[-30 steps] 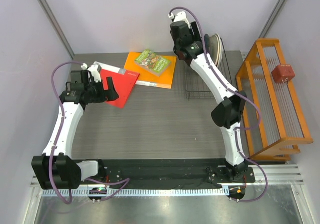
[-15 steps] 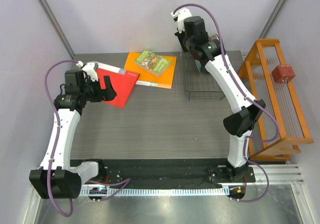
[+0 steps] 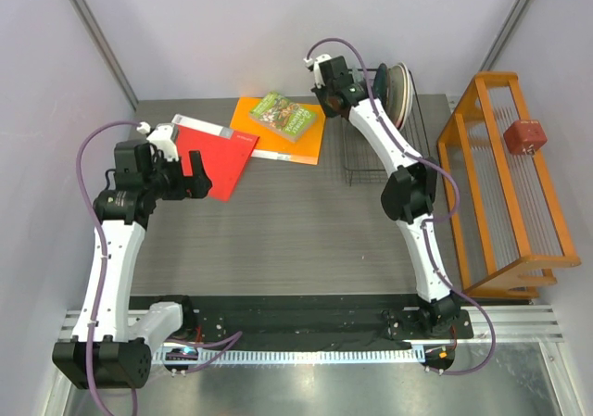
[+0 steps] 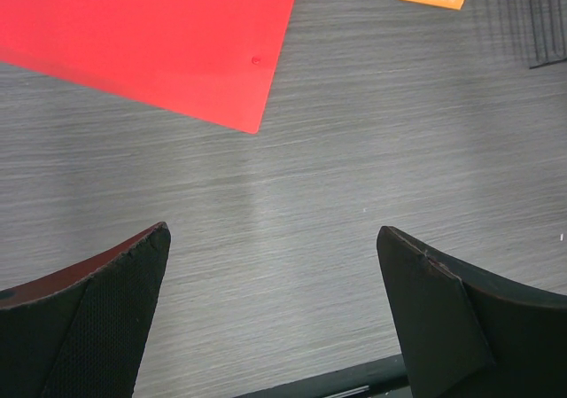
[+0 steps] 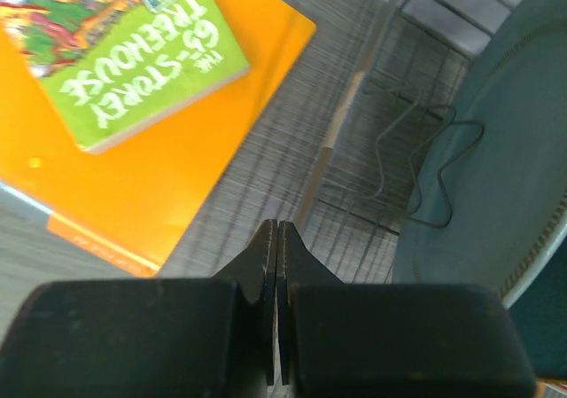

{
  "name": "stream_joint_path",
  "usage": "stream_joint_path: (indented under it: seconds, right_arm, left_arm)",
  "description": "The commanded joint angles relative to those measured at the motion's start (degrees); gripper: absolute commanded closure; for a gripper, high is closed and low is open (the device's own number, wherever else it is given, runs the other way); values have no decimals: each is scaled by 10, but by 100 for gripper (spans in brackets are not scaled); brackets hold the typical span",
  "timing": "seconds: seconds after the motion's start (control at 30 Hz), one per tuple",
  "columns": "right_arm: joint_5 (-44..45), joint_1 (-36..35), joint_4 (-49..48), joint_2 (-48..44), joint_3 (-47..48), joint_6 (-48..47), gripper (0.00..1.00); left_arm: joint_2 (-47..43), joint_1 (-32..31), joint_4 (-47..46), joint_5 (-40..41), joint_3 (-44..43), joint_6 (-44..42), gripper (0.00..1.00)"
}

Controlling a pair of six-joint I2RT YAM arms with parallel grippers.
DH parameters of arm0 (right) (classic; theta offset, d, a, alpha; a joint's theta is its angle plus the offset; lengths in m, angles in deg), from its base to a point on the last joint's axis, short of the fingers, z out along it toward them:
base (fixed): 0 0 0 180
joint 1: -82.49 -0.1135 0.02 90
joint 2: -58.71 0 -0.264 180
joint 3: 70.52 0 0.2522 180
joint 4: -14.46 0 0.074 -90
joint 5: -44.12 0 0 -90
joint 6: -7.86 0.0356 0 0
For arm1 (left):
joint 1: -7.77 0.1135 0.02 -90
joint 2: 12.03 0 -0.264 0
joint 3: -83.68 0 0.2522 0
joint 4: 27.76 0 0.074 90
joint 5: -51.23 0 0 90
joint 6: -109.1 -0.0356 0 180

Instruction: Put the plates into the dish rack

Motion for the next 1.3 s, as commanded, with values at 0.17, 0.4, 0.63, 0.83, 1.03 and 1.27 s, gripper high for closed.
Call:
stream_joint_path:
  seconds: [0.17,0.4,0.63,0.83,1.03,1.27]
  right_arm:
    - [48,54,-23,-19,30,18,99]
    - [58,63,-23,-29,18,20,99]
    - [73,63,-23,-39,15,14,99]
    - [72,86,-19,-64,4,13,99]
    - [70,104,-17,-66,-6,8,99]
    - [54,102,-15,-70,6,13,99]
  left_arm:
    - [-6,-2,-5,11,17,-13,0]
    - [4,-2,-19,6,24,-6,1]
    - [15,-2,-26,0,23,0,1]
    - [9,-1,-21,-2,27,1,0]
    - [4,-2,-19,-3,32,0,1]
    - [1,-2,-21,-2,24,5,0]
